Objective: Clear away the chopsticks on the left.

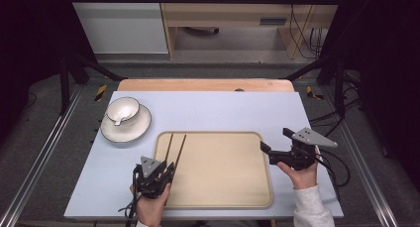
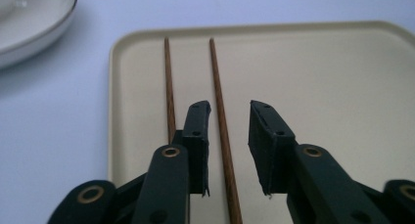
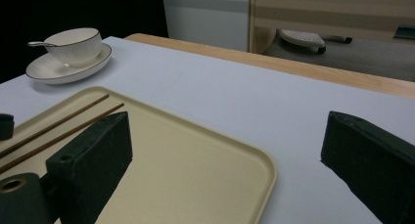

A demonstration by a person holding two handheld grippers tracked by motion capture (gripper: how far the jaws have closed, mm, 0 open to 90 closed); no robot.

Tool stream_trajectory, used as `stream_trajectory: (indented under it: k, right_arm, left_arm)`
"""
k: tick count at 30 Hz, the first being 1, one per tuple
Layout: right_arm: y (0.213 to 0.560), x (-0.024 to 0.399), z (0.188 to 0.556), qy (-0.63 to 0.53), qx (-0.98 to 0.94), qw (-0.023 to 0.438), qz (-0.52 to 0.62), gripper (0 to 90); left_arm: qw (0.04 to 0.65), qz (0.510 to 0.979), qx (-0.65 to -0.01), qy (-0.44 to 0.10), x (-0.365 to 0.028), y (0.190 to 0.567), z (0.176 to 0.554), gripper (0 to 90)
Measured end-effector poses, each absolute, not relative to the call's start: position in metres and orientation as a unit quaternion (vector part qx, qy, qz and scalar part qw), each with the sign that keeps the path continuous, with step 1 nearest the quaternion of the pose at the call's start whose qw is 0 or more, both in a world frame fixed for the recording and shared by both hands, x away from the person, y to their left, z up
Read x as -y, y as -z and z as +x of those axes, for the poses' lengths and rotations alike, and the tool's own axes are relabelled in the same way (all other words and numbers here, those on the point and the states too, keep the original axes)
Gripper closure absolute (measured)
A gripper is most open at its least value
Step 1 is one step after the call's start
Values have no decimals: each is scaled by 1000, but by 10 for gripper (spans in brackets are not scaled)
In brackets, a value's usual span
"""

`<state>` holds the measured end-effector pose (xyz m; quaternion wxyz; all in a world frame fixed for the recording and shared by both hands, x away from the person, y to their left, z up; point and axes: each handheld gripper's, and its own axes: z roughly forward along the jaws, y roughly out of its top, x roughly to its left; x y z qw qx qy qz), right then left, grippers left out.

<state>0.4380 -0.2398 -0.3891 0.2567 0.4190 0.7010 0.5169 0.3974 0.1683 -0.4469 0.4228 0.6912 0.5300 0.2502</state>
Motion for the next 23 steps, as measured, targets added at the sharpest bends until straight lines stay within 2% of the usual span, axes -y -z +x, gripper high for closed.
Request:
stream_trajectory:
  k: [3, 6, 13, 23]
  right_arm:
    - [388, 241, 437, -519, -699, 256, 420, 51]
    - [387, 242, 436, -521, -696, 257, 422, 51]
    - [385, 246, 435, -524, -692, 261, 422, 45]
    - [386, 248, 436, -521, -690, 262, 430, 41]
  left_arm:
    - [437, 699, -506, -254, -173, 432, 403, 617]
    - [457, 706, -483, -246, -181, 418, 409, 510]
    - [458, 731, -438, -254, -204, 397, 418, 309]
    - [455, 735, -439, -244, -247, 416, 414, 217]
